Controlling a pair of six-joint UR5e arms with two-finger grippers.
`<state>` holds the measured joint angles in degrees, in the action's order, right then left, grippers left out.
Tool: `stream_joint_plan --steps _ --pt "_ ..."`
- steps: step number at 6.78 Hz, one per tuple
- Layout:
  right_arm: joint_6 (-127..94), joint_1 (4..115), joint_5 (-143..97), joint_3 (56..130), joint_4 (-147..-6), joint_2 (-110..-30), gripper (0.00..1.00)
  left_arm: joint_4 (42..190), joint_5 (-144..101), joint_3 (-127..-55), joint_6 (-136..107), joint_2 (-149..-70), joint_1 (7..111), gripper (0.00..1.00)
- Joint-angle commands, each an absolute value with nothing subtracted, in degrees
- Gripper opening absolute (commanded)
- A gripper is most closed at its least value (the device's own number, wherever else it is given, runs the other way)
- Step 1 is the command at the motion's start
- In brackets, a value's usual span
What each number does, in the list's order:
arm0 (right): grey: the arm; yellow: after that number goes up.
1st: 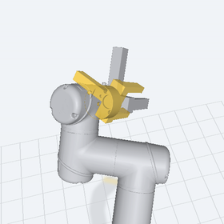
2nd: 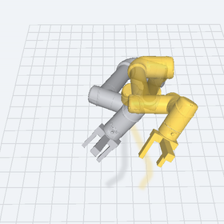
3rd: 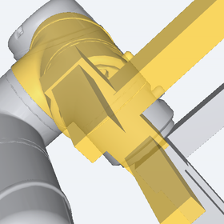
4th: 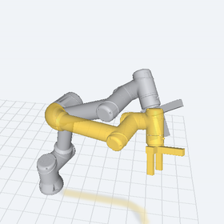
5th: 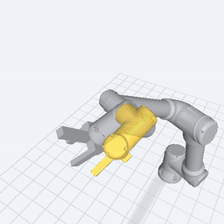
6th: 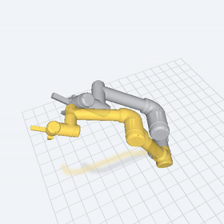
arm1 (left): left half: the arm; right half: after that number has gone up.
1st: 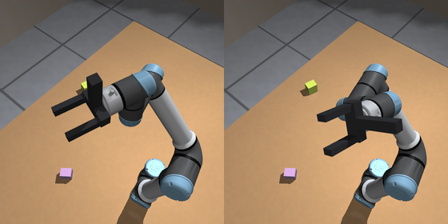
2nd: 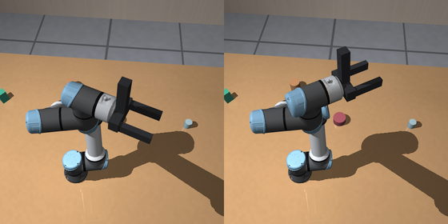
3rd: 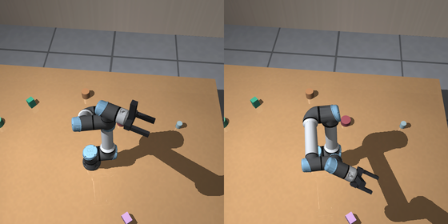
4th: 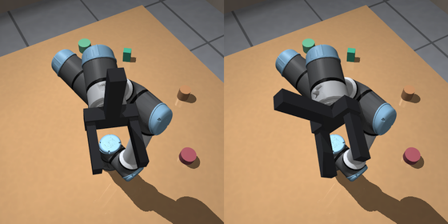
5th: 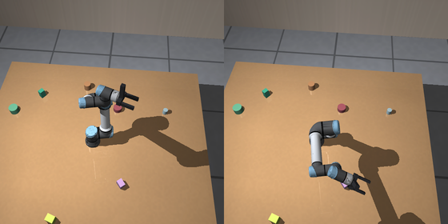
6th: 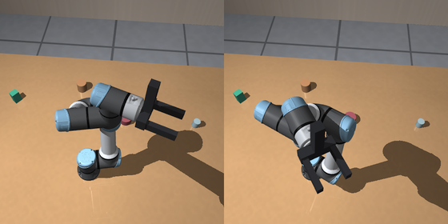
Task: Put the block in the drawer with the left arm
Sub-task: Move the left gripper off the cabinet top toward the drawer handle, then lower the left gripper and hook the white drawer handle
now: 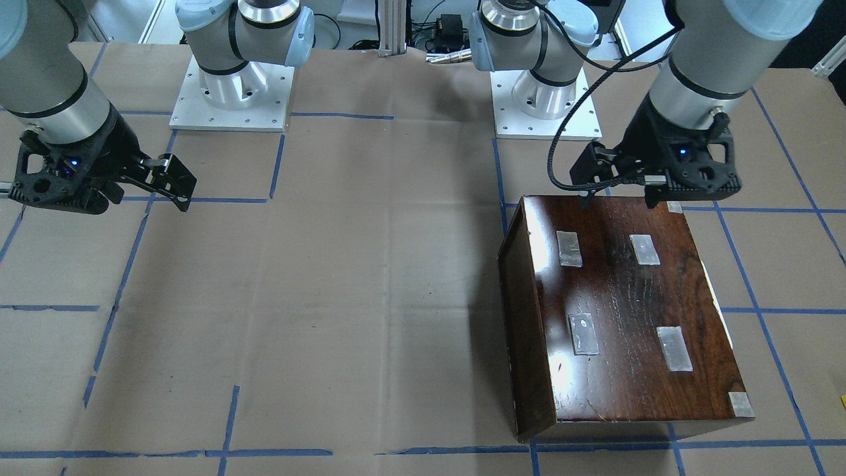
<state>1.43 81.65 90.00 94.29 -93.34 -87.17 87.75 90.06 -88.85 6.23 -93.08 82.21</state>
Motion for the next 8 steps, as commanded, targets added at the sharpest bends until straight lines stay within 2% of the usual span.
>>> stream_joint_plan --steps 1,4,8 --pt "1.5 81.7 90.0 94.2 -93.3 -87.1 1.00 87.6 87.5 -88.7 13.9 -93.3 73.6 0.99" --pt "1.5 81.7 90.0 94.3 -93.3 -87.1 1.00 87.3 85.1 -87.8 26.8 -95.8 62.9 0.99" --pt "1.5 81.7 90.0 94.3 -93.3 -87.2 1.00 86.8 75.7 -85.7 37.7 -101.9 53.7 0.99"
